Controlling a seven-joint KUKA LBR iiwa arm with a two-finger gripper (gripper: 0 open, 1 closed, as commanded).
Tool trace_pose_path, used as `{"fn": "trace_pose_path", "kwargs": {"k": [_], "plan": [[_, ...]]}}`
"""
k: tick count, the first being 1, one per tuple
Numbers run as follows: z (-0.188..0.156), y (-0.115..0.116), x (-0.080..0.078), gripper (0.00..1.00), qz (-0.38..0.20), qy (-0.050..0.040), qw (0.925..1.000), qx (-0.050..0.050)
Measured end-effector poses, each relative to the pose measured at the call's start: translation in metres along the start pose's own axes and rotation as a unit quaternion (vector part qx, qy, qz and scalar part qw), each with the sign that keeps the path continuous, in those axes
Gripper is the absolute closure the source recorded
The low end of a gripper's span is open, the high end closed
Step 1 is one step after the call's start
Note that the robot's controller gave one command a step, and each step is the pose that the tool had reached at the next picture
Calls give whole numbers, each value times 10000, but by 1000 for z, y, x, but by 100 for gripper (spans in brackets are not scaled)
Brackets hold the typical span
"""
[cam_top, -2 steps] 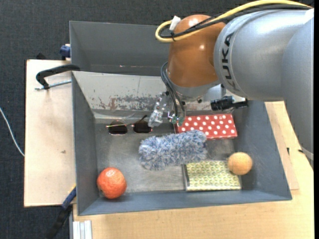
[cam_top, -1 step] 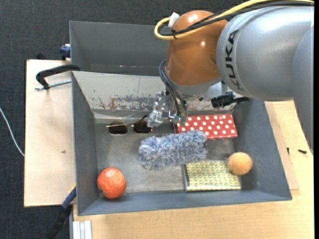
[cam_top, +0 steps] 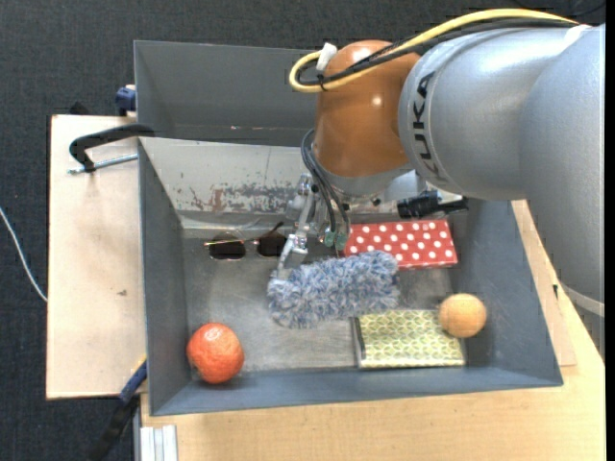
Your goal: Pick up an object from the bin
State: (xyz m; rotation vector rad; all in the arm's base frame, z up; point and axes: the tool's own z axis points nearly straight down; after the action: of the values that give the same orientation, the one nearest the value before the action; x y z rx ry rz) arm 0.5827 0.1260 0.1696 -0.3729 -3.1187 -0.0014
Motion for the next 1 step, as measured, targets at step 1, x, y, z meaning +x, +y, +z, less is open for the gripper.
{"fn": "trace_pose_path", "kwargs": {"k": [1], "plan": [[-1,0,-1,100,3,-9,10000,-5]]}}
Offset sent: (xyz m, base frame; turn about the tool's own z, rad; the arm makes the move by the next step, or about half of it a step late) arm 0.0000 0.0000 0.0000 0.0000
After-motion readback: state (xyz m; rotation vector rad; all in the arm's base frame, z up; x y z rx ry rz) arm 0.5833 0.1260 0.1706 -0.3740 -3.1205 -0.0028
